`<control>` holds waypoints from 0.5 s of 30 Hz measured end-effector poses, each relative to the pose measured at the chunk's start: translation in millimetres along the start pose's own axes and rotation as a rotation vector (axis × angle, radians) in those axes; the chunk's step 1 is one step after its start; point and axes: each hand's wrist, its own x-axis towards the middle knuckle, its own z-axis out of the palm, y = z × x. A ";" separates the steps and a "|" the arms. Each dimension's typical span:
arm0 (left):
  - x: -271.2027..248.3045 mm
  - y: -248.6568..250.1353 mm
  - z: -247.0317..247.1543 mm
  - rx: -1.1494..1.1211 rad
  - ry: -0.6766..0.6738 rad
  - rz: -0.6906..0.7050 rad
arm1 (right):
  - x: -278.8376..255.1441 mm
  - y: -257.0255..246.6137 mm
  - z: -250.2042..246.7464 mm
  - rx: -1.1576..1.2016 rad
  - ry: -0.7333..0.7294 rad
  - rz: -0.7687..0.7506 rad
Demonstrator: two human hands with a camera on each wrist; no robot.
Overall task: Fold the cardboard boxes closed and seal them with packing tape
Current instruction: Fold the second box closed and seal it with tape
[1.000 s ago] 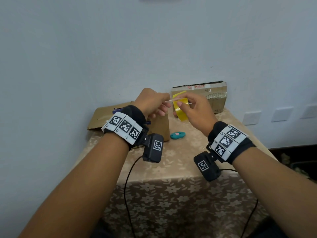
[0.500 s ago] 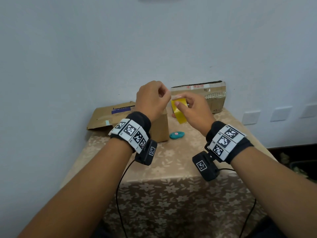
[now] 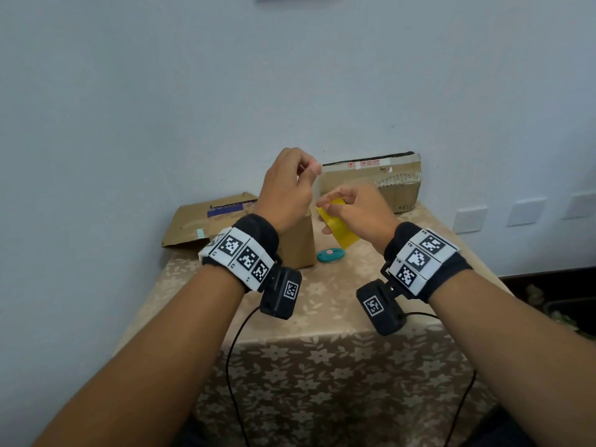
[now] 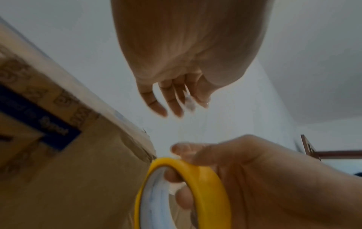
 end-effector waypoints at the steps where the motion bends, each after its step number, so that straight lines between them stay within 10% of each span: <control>1: 0.1 -0.2 -0.3 -0.013 -0.040 -0.034 | -1.0 0.6 -0.9 0.001 0.000 0.006; 15: -3.5 0.8 0.6 0.144 -0.052 0.102 | -7.8 3.5 -6.2 0.102 -0.109 0.104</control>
